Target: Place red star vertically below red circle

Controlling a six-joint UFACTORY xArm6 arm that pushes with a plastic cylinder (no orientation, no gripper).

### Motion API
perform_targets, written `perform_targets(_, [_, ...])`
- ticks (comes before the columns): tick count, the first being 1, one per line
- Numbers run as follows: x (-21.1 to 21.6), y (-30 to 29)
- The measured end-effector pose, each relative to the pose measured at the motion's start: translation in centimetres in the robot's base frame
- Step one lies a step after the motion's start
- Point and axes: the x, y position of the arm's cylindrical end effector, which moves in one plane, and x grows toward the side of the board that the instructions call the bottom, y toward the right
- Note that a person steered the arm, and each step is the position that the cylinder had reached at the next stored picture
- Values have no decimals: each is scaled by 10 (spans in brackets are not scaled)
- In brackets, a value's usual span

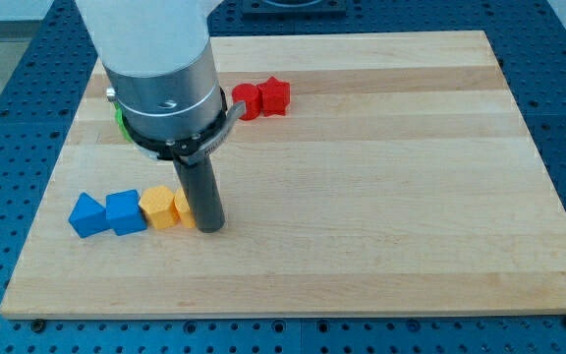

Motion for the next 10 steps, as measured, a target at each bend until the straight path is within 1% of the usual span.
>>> perform_targets(1, [-5,2])
perform_targets(2, [-5,21])
perform_targets(3, [-26,62])
perform_targets(4, [-75,111])
perform_targets(5, [-142,145])
perform_targets(6, [-211,148])
perform_targets(7, [-243,137])
perform_targets(8, [-215,111])
perform_targets(9, [-181,99])
perform_targets(10, [-184,98])
